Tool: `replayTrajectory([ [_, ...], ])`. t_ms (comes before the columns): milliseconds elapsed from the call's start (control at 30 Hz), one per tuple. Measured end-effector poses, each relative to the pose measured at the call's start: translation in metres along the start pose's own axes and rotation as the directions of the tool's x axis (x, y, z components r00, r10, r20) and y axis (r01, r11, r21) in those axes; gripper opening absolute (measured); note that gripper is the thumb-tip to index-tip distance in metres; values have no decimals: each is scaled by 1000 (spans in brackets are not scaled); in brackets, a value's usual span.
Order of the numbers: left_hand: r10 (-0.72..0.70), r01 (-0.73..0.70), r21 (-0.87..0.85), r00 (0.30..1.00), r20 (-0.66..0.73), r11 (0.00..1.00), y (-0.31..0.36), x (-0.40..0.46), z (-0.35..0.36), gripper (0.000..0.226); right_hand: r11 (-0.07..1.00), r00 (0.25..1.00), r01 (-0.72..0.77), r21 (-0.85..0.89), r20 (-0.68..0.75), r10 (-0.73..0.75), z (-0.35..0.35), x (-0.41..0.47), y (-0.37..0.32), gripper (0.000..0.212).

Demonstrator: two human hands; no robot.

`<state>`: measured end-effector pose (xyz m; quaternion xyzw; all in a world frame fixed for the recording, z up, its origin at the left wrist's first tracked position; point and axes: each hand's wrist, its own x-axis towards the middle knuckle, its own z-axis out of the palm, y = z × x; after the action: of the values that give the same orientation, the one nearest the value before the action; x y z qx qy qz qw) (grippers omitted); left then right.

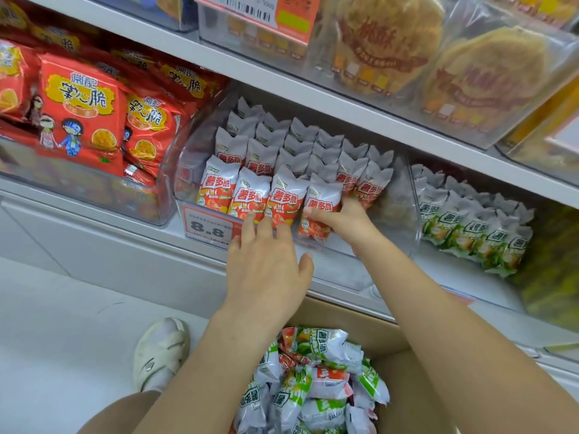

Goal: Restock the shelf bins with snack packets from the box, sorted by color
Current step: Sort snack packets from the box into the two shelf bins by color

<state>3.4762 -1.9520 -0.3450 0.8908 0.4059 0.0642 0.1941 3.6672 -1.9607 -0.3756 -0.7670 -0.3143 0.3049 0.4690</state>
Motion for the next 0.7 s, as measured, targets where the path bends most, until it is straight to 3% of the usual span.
replayTrajectory([
  [133, -5, 5, 16, 1000, 5, 1000, 4, 0, 0, 62, 979, 998, 58, -198, 18, -55, 7, 6, 2, 42],
  [233, -4, 3, 20, 1000, 6, 1000, 4, 1, -1, 62, 929, 997, 8, -369, -70, -36, 8, 4, 0, 49],
  [367, -7, 7, 12, 1000, 8, 1000, 1, 1, -1, 60, 962, 995, 9, -271, -93, -36, 5, 3, 2, 48],
  [567, -1, 1, 14, 1000, 23, 1000, 5, 4, 1, 59, 914, 993, -32, -404, -115, -16, -4, -10, -14, 55],
  [633, 4, -5, 19, 1000, 19, 1000, 4, 4, 3, 59, 853, 985, -33, -521, -159, -59, -16, -25, -23, 47],
  [700, 5, -5, 23, 1000, -4, 1000, 2, 2, 4, 61, 817, 948, 62, -573, -223, -228, -27, -58, -32, 27],
])
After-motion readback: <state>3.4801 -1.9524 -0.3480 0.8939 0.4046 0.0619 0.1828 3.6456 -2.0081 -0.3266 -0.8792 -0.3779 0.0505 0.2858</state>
